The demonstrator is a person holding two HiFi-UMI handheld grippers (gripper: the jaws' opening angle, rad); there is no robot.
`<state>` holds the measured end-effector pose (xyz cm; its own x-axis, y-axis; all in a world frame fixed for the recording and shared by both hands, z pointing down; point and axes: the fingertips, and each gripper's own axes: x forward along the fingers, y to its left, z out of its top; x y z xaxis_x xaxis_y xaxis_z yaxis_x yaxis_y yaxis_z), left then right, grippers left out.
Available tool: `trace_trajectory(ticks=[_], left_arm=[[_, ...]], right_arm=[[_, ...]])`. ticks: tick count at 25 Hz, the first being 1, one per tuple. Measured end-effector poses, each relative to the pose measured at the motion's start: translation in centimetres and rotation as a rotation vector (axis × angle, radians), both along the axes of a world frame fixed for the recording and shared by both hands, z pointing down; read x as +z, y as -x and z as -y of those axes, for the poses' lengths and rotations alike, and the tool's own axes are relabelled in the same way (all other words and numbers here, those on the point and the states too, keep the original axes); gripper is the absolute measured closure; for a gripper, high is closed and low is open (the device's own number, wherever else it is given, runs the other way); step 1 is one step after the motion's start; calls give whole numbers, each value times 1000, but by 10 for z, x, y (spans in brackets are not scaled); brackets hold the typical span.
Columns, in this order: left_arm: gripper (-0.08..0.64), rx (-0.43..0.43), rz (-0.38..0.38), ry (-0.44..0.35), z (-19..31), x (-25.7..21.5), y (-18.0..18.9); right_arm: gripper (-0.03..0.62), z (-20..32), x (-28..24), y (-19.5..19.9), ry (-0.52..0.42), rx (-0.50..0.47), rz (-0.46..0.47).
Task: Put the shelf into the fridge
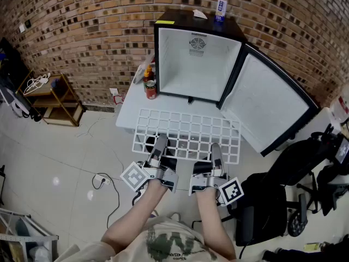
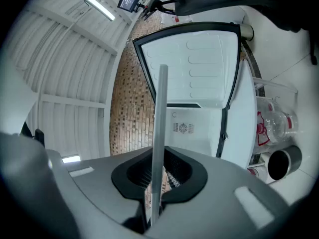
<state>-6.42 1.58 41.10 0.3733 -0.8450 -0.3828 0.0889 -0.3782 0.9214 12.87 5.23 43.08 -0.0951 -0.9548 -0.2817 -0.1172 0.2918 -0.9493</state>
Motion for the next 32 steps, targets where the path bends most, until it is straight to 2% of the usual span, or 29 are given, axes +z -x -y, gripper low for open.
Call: trace_trajectory(ticks=[11, 16, 22, 32], left_arm=[[548, -3, -4, -2, 4, 2, -28], [548, -10, 27, -12, 10, 2, -37], [548, -24, 0, 1, 21, 6, -38], [548, -33, 1, -1, 53, 10, -32]], right_arm=[[569, 5, 3, -27, -10, -13, 12], [569, 13, 3, -37, -16, -19, 14], [569, 27, 3, -38, -16, -43, 9], [568, 61, 5, -33, -22, -64, -12]])
